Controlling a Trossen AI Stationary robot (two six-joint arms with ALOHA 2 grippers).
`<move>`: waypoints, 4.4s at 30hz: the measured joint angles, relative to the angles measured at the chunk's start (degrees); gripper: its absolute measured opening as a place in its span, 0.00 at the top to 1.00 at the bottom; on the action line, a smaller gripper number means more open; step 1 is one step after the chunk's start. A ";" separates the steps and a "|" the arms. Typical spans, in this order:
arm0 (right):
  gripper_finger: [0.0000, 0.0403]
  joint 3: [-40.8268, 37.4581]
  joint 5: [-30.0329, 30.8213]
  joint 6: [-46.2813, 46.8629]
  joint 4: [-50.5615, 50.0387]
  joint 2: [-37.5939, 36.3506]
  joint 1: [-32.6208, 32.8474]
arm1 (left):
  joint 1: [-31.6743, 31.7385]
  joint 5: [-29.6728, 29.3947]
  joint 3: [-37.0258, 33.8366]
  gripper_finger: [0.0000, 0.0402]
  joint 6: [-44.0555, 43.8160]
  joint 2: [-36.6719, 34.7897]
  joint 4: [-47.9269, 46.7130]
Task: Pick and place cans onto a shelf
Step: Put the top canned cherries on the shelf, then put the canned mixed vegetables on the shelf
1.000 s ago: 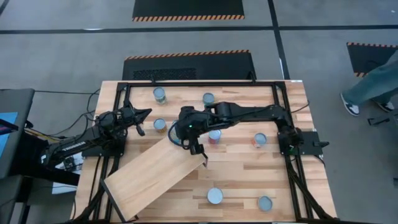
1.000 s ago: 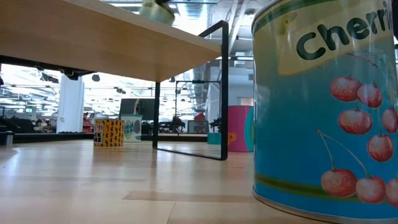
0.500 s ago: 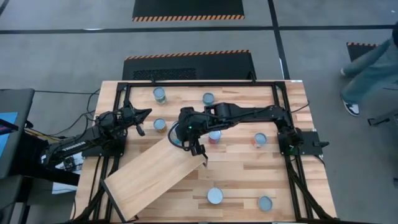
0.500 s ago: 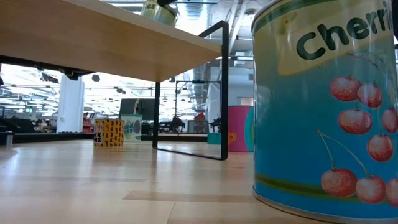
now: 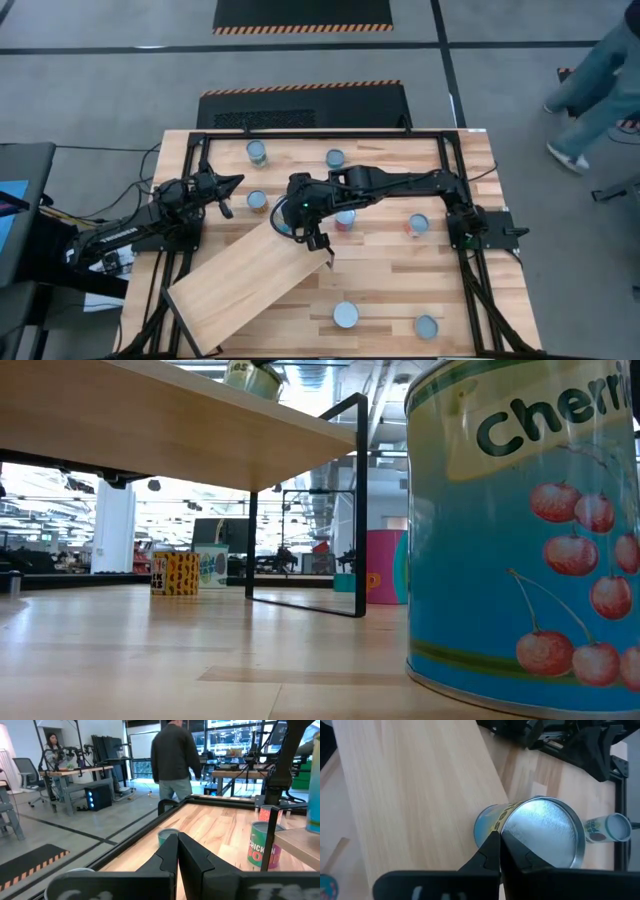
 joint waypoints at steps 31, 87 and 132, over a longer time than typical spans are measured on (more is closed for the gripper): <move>0.90 -0.07 -1.61 -1.29 1.73 0.00 0.59 | -0.02 0.02 -0.02 1.00 -0.02 0.00 0.00; 0.99 -59.65 1.69 1.42 41.19 -35.01 -3.73 | -0.01 3.34 1.08 1.00 -1.75 0.06 -3.72; 0.97 -103.75 1.21 7.72 101.90 -45.90 -6.75 | 14.52 -14.54 29.75 0.63 15.18 72.21 2.08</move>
